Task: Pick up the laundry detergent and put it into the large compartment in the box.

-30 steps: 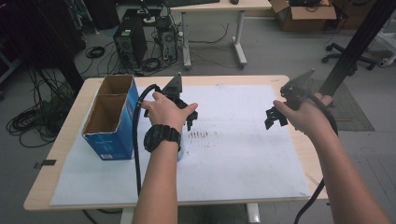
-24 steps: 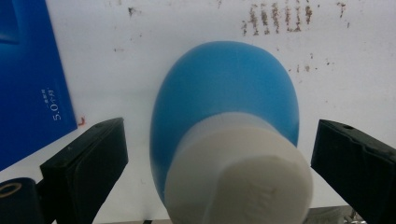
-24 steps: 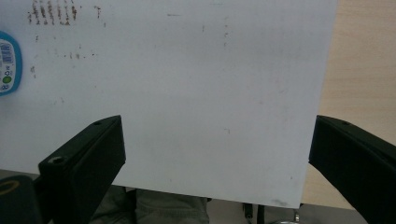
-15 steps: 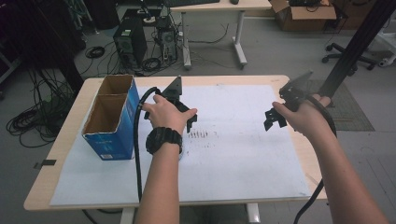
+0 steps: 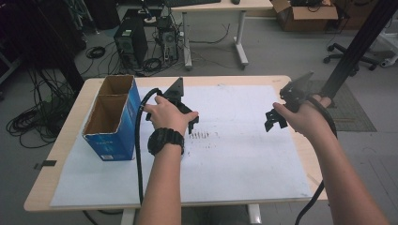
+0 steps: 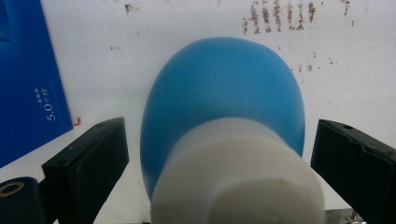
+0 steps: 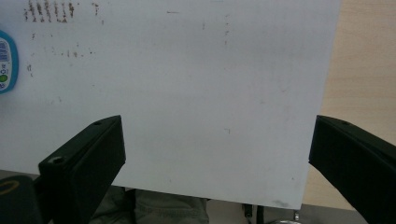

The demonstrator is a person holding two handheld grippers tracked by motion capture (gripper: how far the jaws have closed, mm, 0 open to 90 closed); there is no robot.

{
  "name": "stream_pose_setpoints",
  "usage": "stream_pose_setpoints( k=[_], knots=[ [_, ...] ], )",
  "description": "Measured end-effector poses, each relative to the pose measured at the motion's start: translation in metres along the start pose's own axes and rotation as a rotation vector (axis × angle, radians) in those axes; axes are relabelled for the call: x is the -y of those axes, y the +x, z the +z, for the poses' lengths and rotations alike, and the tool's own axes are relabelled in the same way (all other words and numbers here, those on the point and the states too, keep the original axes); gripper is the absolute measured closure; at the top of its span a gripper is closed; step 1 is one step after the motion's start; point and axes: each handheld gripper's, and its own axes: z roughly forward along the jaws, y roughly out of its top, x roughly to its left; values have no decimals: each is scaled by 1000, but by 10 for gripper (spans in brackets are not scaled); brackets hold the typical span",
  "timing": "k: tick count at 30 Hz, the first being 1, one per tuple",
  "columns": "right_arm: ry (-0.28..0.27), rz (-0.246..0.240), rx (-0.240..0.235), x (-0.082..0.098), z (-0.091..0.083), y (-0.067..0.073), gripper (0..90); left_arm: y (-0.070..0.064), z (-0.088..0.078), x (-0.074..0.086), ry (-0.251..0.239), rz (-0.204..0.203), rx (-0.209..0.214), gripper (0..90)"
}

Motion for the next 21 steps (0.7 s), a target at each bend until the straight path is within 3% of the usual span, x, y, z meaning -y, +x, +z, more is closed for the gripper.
stream_pose_setpoints(
  k=[21],
  knots=[
    [10, 6, 1, 0, 4, -2, 38, 0, 0, 0, -3, 3, -2, 152]
  ],
)
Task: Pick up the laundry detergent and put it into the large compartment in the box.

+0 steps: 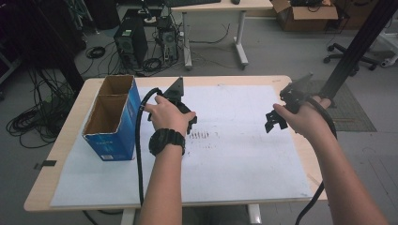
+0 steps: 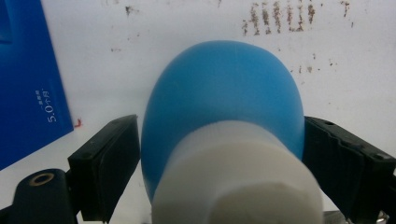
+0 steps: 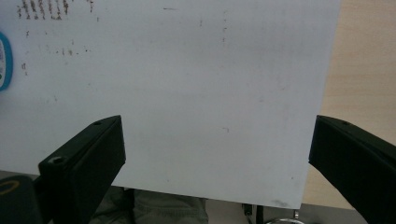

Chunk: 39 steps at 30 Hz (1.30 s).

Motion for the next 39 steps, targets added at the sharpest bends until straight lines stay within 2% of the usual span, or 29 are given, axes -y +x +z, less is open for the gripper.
stream_pose_setpoints(
  k=[17, 39],
  knots=[
    [5, -2, 4, 0, 0, 1, 38, 0, 1, -1, 8, 14, -15, 208],
    [6, 0, 1, 1, 1, 1, 38, -1, 1, -1, 6, 4, -19, 281]
  ],
)
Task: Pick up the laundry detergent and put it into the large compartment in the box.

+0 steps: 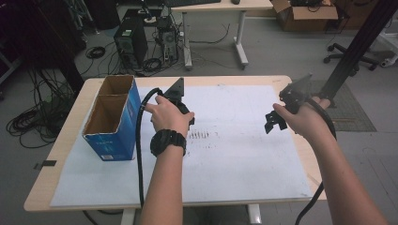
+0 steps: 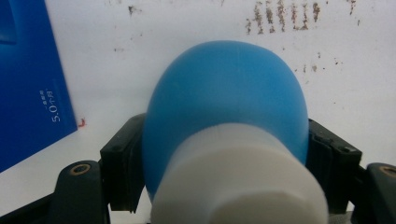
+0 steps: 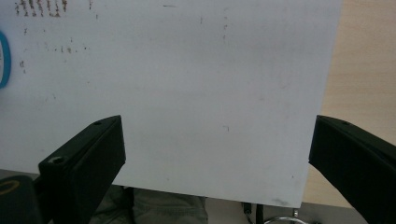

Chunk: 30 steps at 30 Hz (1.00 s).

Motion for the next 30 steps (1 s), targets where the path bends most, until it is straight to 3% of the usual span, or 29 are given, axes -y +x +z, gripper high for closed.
stream_pose_setpoints(
  k=[30],
  knots=[
    [8, 0, -3, 1, 1, -1, 38, 0, -2, -1, 5, 5, -18, 365]
  ],
)
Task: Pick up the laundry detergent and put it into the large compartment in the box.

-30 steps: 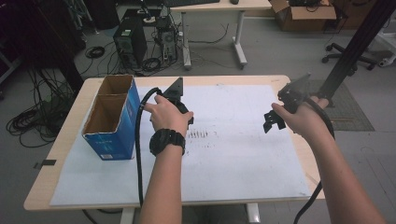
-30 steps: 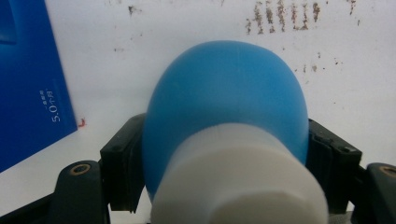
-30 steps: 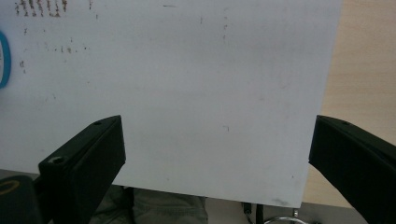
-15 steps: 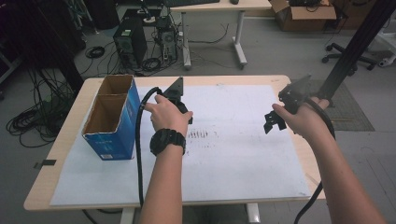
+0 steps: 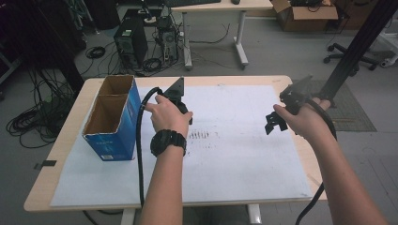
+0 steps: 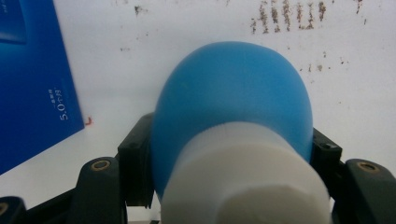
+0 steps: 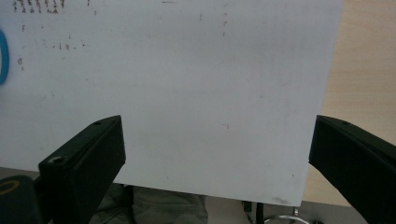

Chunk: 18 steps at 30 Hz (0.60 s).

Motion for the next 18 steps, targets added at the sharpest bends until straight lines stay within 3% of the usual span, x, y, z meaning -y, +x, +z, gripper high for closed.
stream_pose_setpoints(
  k=[10, 18],
  knots=[
    [-1, -5, -3, 0, -3, 2, 39, -1, -3, 0, 11, 7, -1, 370],
    [-6, 1, -1, -1, -8, 1, 37, -4, -34, -1, -2, 50, 2, 371]
  ],
)
